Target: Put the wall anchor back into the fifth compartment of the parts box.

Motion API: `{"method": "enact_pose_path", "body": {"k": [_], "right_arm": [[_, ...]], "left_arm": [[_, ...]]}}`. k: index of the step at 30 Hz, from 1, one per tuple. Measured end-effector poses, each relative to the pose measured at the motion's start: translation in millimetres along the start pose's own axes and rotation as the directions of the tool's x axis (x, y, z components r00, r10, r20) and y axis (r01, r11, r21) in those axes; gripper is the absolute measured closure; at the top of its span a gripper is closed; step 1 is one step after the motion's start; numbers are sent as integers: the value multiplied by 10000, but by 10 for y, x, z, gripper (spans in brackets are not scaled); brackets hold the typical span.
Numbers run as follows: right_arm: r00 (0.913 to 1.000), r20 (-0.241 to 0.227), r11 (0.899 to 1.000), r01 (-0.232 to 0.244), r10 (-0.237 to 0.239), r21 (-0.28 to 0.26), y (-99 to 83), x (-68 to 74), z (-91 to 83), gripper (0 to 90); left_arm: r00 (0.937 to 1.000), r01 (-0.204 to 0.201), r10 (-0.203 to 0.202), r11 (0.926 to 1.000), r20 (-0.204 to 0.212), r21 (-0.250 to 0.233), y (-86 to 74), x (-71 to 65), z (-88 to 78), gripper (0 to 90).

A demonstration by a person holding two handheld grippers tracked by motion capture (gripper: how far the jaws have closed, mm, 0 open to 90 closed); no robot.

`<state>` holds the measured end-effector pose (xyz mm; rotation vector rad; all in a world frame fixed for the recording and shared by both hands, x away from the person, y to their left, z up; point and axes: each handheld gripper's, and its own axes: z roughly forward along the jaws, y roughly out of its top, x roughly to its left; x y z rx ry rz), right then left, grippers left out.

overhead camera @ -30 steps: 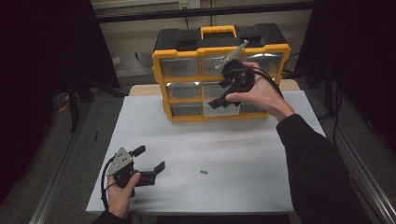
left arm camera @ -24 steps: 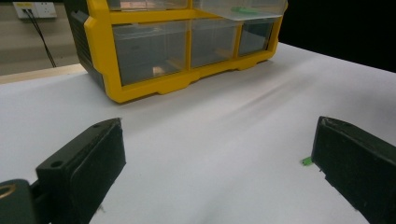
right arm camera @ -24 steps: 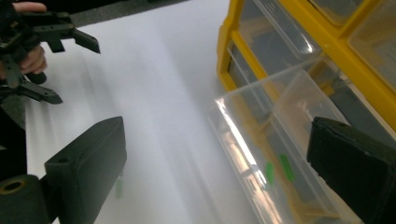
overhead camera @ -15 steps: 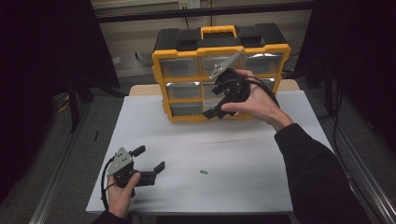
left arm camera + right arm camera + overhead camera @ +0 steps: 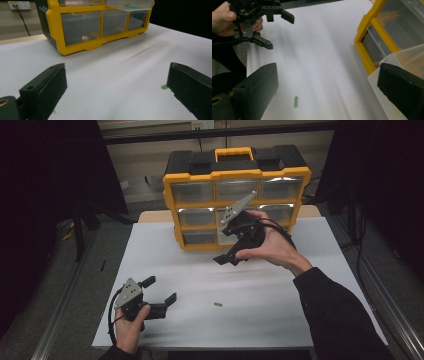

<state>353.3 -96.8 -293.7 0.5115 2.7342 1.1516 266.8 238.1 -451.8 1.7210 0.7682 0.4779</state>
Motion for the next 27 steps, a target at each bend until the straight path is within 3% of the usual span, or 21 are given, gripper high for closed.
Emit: {"method": "enact_pose_path", "body": {"k": [6, 16, 27], "right_arm": [[9997, -138, 9998, 201, -200, 35, -63, 104, 69, 44], [9986, -530, 9984, 104, -75, 547, -262, 257, 395, 66], [9925, -1147, 9927, -284, 419, 1171, -501, 215, 724, 84]], "left_arm": [[10000, -34, 34, 10000, 5, 9, 0, 2, -1, 28], [10000, -16, 16, 10000, 38, 27, 0, 1, 0, 28], [10000, -31, 31, 10000, 34, 59, 0, 1, 0, 28]]}}
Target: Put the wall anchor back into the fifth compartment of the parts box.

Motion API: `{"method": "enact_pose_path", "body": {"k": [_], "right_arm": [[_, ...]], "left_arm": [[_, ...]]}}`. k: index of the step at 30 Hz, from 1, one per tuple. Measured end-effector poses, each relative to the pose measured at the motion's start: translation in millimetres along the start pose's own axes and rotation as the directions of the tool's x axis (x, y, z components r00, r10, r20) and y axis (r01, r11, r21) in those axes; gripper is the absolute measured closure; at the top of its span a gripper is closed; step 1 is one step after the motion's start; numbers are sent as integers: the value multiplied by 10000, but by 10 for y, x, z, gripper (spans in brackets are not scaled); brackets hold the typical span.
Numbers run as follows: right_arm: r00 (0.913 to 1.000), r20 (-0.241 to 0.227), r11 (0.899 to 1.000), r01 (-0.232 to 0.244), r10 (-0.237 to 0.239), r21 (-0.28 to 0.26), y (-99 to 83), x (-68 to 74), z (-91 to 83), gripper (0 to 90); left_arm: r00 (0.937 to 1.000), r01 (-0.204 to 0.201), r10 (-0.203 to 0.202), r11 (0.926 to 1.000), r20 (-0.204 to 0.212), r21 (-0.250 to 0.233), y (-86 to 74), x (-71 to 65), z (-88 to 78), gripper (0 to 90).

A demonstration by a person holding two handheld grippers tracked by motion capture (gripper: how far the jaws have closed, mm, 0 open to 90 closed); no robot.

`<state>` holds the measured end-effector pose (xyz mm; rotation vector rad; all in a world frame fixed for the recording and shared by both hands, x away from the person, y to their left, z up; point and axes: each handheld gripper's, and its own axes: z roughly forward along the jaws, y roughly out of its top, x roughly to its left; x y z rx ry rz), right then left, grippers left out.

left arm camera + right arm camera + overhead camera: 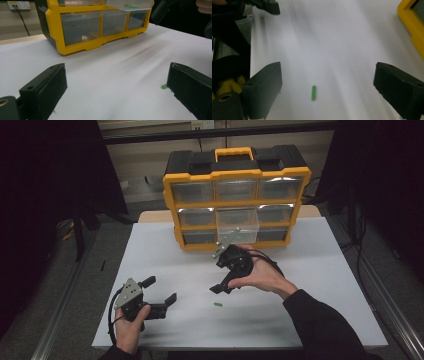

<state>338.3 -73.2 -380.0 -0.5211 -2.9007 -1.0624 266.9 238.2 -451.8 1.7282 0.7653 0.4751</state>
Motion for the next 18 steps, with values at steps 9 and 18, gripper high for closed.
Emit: {"method": "enact_pose_path", "body": {"k": [9, 18], "right_arm": [[9980, -289, 9963, -534, 555, 678, -149, -76, 249, 117], [9935, -764, 9801, -688, 843, 1862, -190, -62, 460, 198]], "left_arm": [[10000, -6, 6, 10000, 0, -15, 0, 0, 1, 27], [10000, 23, -23, 10000, -10, -19, -1, -1, 1, 27]]}}
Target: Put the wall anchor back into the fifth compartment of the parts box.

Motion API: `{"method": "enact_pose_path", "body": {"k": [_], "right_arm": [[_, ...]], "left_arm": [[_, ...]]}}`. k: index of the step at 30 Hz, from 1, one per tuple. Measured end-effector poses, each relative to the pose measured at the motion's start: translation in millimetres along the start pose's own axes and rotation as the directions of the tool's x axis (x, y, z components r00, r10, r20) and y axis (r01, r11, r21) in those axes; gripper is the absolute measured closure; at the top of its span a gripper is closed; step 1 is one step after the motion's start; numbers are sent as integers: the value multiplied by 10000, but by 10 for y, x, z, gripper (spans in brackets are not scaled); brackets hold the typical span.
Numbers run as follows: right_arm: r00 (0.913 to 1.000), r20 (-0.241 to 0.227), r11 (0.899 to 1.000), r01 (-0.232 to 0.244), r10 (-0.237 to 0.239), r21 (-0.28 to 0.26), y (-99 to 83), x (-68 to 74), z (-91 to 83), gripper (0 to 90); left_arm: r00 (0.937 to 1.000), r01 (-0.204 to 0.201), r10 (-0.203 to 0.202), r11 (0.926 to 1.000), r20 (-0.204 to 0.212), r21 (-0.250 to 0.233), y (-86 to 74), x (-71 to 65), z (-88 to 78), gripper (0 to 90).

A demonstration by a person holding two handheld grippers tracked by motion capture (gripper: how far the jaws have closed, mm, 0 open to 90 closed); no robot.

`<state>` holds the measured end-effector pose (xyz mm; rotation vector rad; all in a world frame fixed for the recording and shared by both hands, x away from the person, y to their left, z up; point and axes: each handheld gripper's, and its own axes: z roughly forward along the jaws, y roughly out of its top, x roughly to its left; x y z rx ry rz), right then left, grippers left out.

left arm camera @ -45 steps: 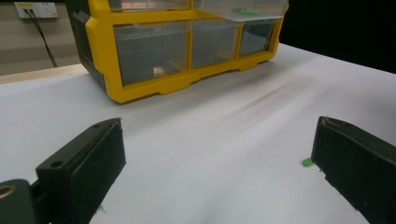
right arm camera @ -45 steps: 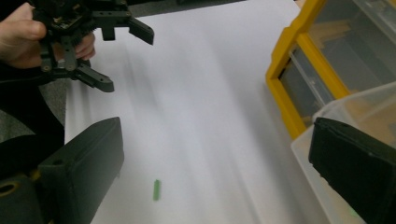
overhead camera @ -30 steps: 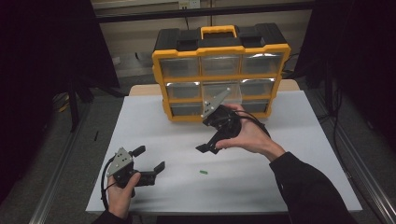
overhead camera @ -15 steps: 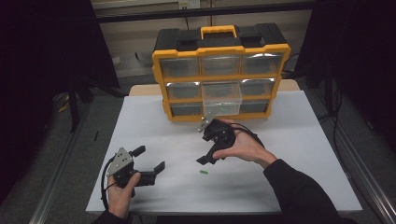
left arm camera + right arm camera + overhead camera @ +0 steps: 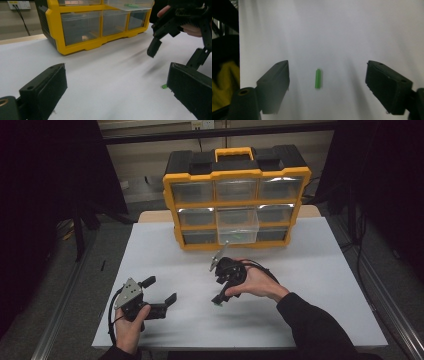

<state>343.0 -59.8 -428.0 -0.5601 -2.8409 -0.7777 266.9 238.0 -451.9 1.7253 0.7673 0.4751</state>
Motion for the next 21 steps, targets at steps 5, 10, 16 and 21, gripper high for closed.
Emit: {"method": "enact_pose_path", "body": {"k": [5, 10, 16, 21], "right_arm": [[9998, -143, 9986, 160, -153, 496, 12, -6, 105, 256], [10000, -74, 9945, 45, -37, 1049, 18, -4, 162, 355], [9999, -98, 9916, -30, 43, 1293, 12, -42, 210, 461], [9997, -260, 9878, 24, 17, 1559, 7, -34, 235, 566]], "left_arm": [[10000, -16, 16, 10000, 14, 9, 0, 1, -1, 27], [10000, -15, 15, 10000, 6, 22, 0, -1, 1, 27], [10000, -18, 18, 10000, 5, 21, 0, 0, 0, 27], [10000, 18, -18, 10000, 19, 2, -1, -1, 5, 27]]}}
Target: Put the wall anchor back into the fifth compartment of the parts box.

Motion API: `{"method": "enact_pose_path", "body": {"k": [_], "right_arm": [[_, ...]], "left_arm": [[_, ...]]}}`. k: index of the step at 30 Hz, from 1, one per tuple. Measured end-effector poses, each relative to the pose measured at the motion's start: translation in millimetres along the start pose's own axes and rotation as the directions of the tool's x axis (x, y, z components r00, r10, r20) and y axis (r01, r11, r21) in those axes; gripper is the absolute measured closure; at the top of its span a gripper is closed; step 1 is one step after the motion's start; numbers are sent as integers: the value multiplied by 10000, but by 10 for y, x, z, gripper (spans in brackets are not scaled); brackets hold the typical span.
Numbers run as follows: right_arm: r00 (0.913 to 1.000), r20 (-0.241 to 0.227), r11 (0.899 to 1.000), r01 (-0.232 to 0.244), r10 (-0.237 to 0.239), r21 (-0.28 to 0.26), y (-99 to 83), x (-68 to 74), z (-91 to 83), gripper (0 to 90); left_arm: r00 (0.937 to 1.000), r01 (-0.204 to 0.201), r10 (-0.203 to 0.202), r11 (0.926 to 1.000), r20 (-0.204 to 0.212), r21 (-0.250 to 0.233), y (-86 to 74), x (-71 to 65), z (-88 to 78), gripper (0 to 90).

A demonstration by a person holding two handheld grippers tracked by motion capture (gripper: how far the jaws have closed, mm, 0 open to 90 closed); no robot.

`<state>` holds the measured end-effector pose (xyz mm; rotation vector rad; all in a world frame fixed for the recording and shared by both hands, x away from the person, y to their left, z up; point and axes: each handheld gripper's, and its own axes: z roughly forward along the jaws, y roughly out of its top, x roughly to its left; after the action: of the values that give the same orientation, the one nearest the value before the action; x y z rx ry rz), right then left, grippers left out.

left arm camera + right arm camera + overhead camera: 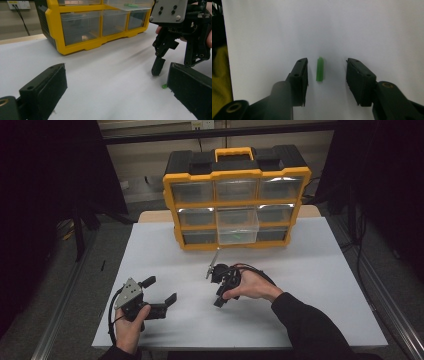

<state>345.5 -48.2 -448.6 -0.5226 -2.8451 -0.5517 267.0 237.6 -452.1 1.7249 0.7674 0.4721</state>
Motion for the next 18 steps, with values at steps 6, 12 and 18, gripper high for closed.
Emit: {"method": "enact_pose_path", "body": {"k": [6, 12, 18], "right_arm": [[9999, 18, 9993, 112, -113, 351, 28, 0, 16, 667], [9997, 69, 9978, 250, -255, 609, 55, 9, 38, 724], [9997, 29, 9960, 247, -251, 858, 69, 35, 40, 752]], "left_arm": [[9999, -102, 102, 9999, 16, 62, 1, 7, -6, 27], [10000, -98, 98, 9999, 11, 54, 2, 7, -8, 27], [9999, -108, 108, 9999, 25, 62, 2, 8, -7, 27]]}}
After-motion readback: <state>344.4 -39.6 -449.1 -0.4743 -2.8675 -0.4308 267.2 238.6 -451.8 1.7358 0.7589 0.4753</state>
